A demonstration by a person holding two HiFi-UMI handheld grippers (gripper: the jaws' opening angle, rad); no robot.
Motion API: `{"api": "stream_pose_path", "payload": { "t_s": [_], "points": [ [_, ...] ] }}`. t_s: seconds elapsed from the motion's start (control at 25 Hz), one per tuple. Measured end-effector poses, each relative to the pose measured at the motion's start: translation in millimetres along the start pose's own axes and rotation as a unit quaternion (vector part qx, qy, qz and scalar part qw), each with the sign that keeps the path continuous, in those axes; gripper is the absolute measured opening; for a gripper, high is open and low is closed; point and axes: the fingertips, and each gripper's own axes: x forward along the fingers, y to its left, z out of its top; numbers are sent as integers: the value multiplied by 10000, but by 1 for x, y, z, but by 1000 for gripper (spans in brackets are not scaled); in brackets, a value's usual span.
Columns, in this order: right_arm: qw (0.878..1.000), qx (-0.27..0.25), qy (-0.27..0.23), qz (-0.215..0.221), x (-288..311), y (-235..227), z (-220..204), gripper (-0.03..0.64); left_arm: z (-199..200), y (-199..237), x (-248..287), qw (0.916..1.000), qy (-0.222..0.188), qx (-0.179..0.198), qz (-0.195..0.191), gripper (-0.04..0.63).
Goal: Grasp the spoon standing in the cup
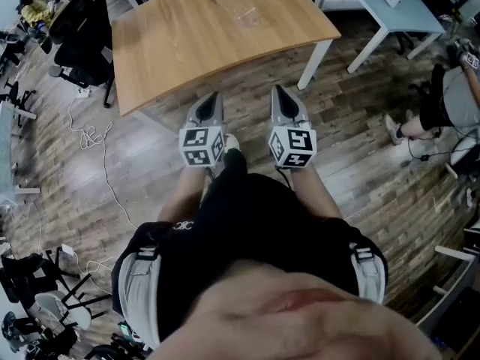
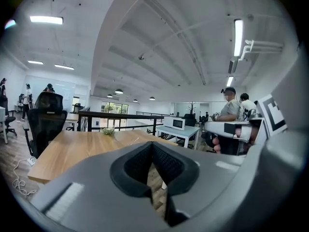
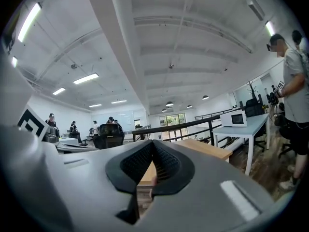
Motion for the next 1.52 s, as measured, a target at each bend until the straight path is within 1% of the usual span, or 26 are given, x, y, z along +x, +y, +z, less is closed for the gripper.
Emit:
{"api": "stream_pose_path", "payload": {
  "t_s": [0.12,0.28,0.52,0.64,0.96,1.12,1.24,1.36,1.44,1.52],
  "points": [
    [10000,-38,-6,-50,20,-13,4,0,10,3,22,9998,-96,184,-4,11],
    [9999,-96,21,-93,58,-23,9,0,15,17,61,9999,-54,116,-109,12],
    [9998,-106,56,-134,124,-37,24,0,44,45,127,9995,-86,145,-252,11],
    [9997,-63,164,-193,157,-46,25,0,53,60,154,9994,-74,132,-296,12],
    [9991,-101,382,-119,260,-46,20,0,55,129,227,9995,108,-154,-256,11],
    [9990,-97,384,-181,310,-47,21,0,62,159,266,9993,175,-19,-336,11],
    [9985,-225,412,-274,334,-53,19,0,64,171,290,9989,230,54,-398,12],
    [9978,-336,492,-305,350,-67,13,0,64,175,310,9989,285,-19,-375,11],
    [9975,-269,572,-300,359,-81,9,0,60,173,319,9989,324,-83,-323,11],
    [9975,-295,609,-215,373,-96,7,0,56,175,331,9992,351,-101,-180,11]
  ]
}}
